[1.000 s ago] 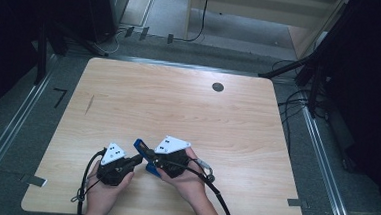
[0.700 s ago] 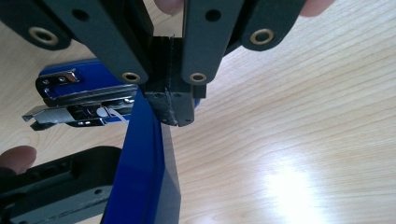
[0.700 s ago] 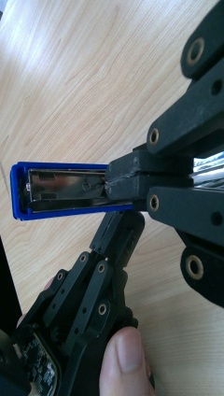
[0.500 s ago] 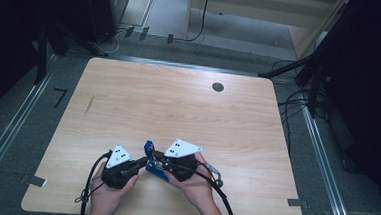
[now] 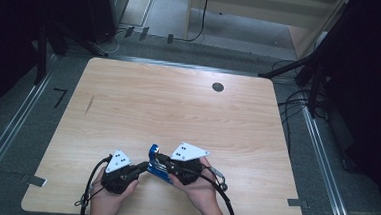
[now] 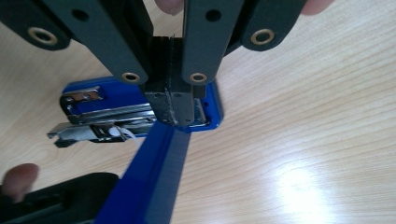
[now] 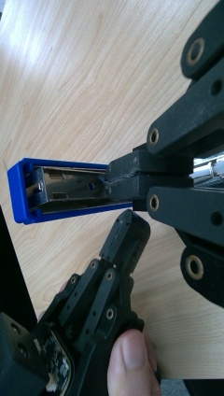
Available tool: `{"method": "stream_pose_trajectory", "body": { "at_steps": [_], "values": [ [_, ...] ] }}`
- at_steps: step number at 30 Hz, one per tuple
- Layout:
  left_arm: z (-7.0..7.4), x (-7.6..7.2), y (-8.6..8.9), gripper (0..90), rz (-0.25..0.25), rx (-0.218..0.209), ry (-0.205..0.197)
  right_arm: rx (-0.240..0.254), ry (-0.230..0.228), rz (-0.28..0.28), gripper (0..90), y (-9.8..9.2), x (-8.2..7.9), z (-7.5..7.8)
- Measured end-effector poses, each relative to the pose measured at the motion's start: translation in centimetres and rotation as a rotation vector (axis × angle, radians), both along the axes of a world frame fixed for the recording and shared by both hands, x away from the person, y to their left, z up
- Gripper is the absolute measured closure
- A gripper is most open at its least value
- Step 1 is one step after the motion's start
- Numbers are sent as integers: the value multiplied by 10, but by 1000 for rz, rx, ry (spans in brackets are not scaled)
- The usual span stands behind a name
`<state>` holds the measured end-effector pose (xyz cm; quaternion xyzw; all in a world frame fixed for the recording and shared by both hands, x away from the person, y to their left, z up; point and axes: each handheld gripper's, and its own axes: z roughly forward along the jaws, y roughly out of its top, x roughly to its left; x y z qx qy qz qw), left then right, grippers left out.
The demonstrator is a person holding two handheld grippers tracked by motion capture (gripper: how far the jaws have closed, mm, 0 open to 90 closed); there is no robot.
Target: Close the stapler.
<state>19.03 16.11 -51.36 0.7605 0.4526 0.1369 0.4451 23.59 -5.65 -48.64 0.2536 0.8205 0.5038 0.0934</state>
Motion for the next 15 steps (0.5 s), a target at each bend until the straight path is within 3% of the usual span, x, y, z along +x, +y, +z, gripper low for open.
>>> {"method": "stream_pose_trajectory", "body": {
  "at_steps": [12,15],
  "values": [
    [-12,-1,-21,900,-102,12,13,26,1,-5,900,-5,-2,1],
    [-15,0,-25,900,-104,19,16,30,5,-11,900,-8,-2,2]
  ]
}}
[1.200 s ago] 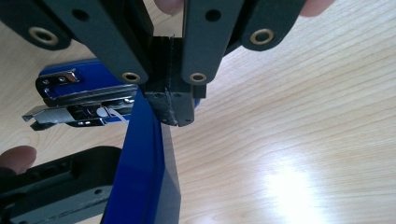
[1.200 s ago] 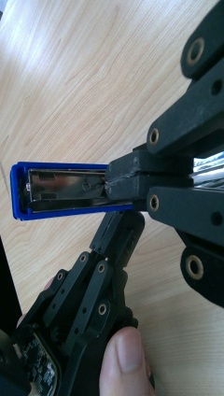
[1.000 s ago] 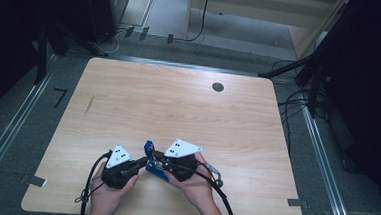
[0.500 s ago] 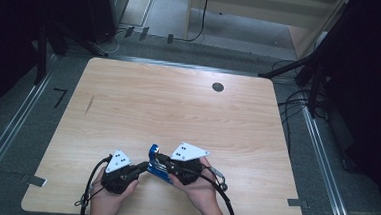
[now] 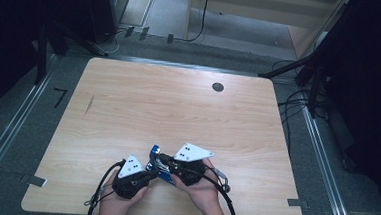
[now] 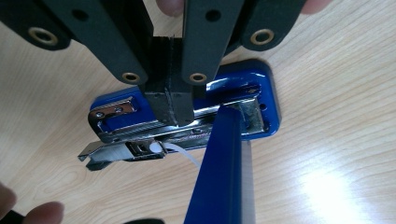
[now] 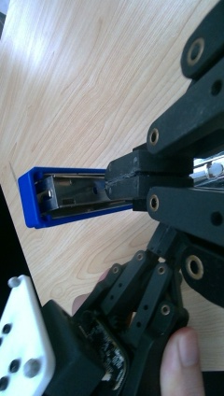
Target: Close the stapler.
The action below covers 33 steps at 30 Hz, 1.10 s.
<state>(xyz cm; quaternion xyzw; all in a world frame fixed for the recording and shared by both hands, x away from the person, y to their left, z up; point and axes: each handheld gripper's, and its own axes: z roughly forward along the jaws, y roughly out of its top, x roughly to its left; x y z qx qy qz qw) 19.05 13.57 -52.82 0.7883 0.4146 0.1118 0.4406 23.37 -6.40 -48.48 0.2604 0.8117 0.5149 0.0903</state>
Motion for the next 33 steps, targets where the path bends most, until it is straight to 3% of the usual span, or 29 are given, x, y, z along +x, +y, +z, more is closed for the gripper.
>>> {"method": "stream_pose_trajectory", "body": {
  "at_steps": [12,24,33],
  "values": [
    [-5,1,-6,900,26,38,-8,22,-3,-33,900,-11,3,7],
    [-5,2,-7,900,22,46,-10,24,-5,-89,900,-8,11,32],
    [-5,2,-7,900,23,44,-8,37,-26,-83,900,3,18,51]
  ]
}}
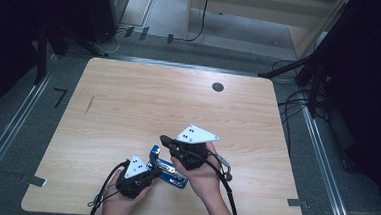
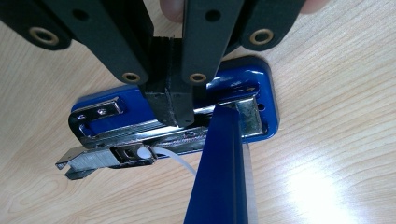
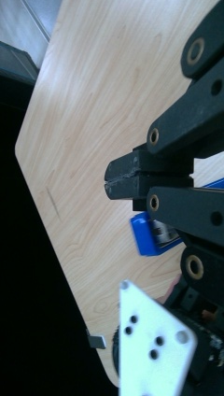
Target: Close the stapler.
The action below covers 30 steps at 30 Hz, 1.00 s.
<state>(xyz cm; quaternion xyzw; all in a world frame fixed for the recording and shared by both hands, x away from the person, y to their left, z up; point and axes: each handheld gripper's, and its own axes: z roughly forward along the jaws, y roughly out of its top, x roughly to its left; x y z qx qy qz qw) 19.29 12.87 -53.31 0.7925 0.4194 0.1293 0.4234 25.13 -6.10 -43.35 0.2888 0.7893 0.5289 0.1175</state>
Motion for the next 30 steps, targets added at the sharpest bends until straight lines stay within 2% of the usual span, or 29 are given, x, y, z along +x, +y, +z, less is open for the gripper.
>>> {"method": "stream_pose_trajectory", "body": {
  "at_steps": [10,16,25,30],
  "values": [
    [0,0,0,900,-10,-1,0,15,-32,30,900,16,0,14],
    [0,0,0,900,-12,-3,1,3,-37,57,900,21,-5,14],
    [0,0,0,900,-12,-2,0,-25,-46,56,900,15,-10,8],
    [0,0,0,900,-12,-3,0,-20,-35,51,900,8,-11,3]
  ]
}}
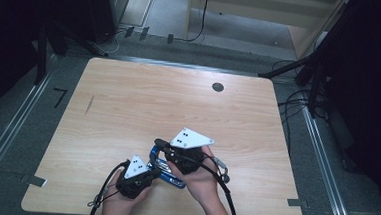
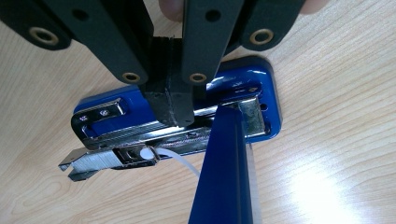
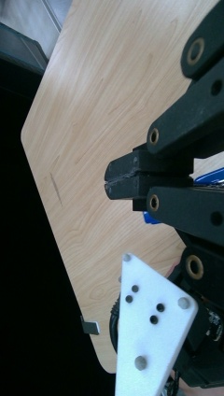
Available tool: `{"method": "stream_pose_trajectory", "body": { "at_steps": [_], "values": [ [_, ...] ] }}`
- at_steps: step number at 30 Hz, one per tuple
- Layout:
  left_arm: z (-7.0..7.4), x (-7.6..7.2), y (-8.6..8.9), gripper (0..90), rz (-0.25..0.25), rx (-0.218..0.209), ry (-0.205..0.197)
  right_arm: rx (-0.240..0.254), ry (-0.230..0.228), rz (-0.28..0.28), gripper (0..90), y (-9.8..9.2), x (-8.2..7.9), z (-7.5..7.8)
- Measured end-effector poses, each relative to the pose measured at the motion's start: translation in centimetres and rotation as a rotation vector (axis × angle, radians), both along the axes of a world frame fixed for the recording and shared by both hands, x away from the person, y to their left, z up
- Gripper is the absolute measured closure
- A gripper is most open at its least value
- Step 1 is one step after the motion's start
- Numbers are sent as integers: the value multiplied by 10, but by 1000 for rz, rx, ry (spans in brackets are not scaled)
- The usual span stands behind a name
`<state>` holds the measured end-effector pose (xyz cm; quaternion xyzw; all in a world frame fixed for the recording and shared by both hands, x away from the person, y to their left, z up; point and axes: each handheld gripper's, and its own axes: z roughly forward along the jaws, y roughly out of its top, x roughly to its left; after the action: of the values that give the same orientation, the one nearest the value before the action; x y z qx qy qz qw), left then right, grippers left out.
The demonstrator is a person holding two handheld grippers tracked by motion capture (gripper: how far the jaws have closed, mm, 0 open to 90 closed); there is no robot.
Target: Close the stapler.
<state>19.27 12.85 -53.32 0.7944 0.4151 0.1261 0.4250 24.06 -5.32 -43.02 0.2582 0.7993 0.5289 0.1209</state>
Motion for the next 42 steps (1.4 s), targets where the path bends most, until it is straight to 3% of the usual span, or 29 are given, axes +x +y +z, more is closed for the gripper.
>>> {"method": "stream_pose_trajectory", "body": {
  "at_steps": [14,23,32,42],
  "values": [
    [0,0,0,900,-1,1,-1,24,-11,5,900,6,2,7],
    [0,0,0,900,-2,2,-1,-23,6,25,900,17,3,-3],
    [0,0,0,900,-8,-1,2,-14,11,9,900,1,-2,-7],
    [0,0,0,900,-10,1,4,-23,26,-25,900,-24,-11,-24]
  ]
}}
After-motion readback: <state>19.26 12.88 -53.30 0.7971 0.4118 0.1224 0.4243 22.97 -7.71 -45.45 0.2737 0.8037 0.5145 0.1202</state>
